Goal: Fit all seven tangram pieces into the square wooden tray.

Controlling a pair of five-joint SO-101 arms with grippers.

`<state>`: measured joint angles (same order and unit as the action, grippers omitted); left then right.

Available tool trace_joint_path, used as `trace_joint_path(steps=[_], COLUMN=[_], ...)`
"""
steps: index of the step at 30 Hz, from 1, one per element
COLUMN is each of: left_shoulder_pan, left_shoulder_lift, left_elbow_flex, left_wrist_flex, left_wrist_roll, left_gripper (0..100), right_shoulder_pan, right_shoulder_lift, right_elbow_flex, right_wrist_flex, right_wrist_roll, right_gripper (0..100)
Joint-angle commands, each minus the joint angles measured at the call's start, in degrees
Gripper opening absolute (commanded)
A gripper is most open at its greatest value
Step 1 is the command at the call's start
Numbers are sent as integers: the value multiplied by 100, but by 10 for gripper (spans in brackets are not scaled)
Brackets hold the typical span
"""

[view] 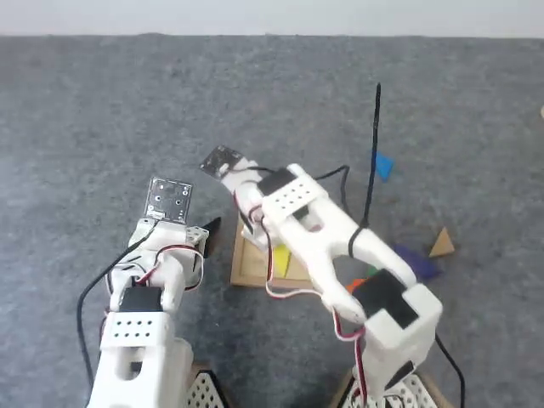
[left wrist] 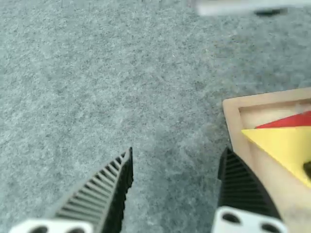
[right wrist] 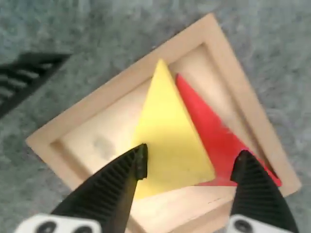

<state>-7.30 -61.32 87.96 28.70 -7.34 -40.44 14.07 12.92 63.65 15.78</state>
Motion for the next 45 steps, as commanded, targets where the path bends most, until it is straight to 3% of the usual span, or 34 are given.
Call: trace_joint_path(steps=[1,9,21,28,45], left_shoulder_pan=[-18,-18,-18,-18,-18], left_shoulder_lift=[-114,-114,-114,-114,-123], left_elbow_flex=[-48,-48,-48,-48,-48], left_wrist_flex=[-141,-149,-149,-149,-149], left_wrist_roll=[26,26,26,26,26], left_gripper=[280,280,280,280,280], right_shoulder_pan=[-207,-365,-57,-84,-268], right_shoulder_lift=[-391,-391,233,295,303], right_elbow_flex=[290,264,-396,-914,-870], right_wrist_flex=[-233,-233,-163,268,356], right_wrist_roll=[-360,-554,-1802,-2215,-3710], right_gripper=[292,292,288,169,162])
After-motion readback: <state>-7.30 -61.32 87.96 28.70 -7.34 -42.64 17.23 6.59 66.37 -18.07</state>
